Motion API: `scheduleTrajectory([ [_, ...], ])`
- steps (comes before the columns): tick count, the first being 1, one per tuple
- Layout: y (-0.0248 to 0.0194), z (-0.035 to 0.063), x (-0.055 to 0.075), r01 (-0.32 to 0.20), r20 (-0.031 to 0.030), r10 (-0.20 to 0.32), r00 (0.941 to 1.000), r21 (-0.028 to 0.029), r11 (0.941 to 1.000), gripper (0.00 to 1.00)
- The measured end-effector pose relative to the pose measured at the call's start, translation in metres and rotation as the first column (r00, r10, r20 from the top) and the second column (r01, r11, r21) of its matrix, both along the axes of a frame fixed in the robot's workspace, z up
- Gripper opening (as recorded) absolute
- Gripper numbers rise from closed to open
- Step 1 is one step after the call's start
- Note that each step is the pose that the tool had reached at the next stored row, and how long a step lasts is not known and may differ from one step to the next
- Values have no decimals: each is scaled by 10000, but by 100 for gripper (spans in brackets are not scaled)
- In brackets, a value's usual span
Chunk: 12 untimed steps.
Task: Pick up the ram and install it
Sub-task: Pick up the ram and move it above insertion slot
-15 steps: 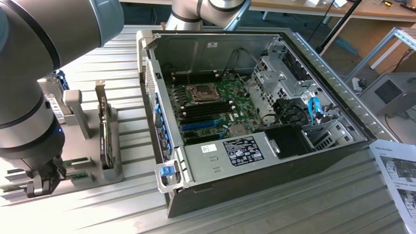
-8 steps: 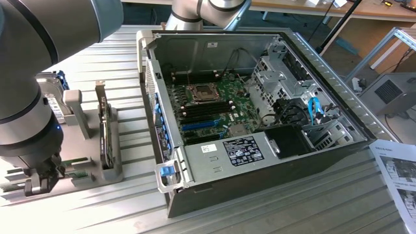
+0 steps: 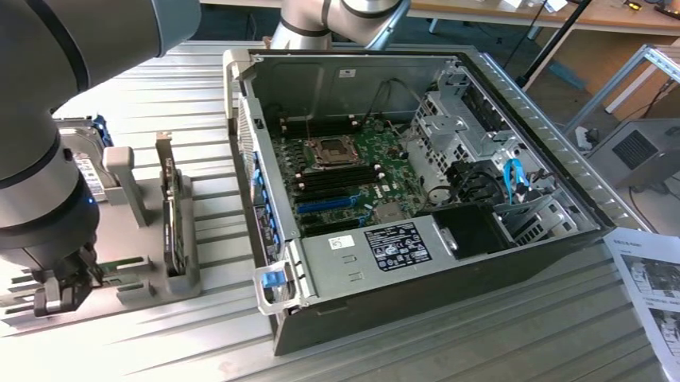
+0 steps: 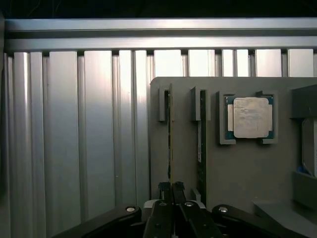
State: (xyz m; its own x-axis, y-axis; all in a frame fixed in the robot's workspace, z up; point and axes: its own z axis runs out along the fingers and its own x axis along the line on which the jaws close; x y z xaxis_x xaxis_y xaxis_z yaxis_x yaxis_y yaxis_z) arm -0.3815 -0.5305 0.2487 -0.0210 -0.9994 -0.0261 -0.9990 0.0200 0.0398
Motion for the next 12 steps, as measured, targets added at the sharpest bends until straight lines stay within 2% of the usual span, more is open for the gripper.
scheduleTrajectory([
  [12,0,163,0,0,1,0,10000,0,10000,12],
])
